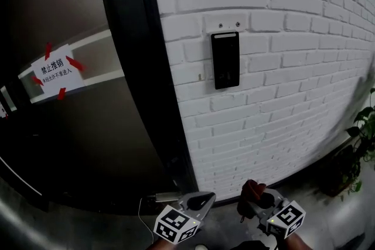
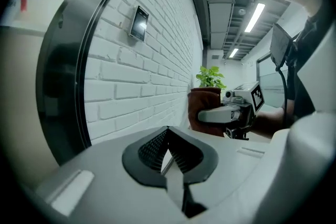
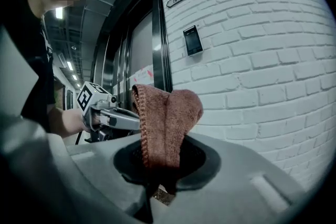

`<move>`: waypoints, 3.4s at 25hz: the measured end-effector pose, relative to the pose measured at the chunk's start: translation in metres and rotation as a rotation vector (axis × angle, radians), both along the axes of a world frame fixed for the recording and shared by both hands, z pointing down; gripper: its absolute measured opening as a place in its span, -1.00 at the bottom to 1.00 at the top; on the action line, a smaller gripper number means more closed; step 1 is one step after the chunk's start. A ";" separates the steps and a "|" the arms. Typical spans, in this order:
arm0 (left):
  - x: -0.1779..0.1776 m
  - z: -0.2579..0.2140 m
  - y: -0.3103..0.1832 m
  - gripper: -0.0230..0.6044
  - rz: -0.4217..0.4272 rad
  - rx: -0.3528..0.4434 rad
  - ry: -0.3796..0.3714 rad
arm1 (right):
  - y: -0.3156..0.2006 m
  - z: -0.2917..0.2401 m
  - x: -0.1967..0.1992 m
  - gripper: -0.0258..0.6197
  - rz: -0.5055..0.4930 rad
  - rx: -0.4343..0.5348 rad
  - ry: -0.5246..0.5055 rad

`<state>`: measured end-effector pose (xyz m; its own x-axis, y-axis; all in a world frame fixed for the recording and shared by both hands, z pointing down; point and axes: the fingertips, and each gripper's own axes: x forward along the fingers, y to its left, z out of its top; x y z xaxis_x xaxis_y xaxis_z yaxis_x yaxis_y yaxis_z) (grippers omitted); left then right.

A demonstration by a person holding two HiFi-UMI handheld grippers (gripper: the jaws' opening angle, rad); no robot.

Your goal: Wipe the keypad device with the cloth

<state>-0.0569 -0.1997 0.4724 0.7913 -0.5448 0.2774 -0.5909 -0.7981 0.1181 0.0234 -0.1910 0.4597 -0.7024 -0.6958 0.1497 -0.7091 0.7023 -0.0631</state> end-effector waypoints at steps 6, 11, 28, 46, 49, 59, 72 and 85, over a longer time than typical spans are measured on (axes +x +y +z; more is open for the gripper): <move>0.012 -0.019 -0.024 -0.87 0.043 0.060 0.016 | -0.025 -0.021 -0.003 -0.75 -0.004 0.059 0.089; 0.026 -0.031 -0.038 -0.87 0.019 0.063 0.031 | -0.047 -0.047 -0.002 -0.75 -0.070 0.144 0.198; 0.071 -0.063 -0.056 -0.87 0.046 0.062 0.046 | -0.122 -0.282 -0.047 -0.75 0.041 0.910 0.781; 0.063 -0.049 -0.049 -0.87 0.065 0.052 0.022 | -0.197 -0.364 -0.079 -0.75 0.387 1.212 1.154; 0.059 -0.048 -0.050 -0.87 0.057 0.035 0.032 | -0.200 -0.359 -0.077 -0.76 0.405 1.231 1.132; 0.054 -0.050 -0.056 -0.87 0.031 0.038 0.036 | -0.203 -0.335 -0.069 -0.76 0.405 1.200 1.115; 0.059 -0.047 -0.047 -0.87 0.043 0.026 0.034 | -0.203 -0.283 -0.065 -0.76 0.344 1.139 1.133; 0.056 -0.043 -0.045 -0.87 0.044 0.014 0.034 | -0.203 -0.252 -0.063 -0.76 0.309 1.094 1.133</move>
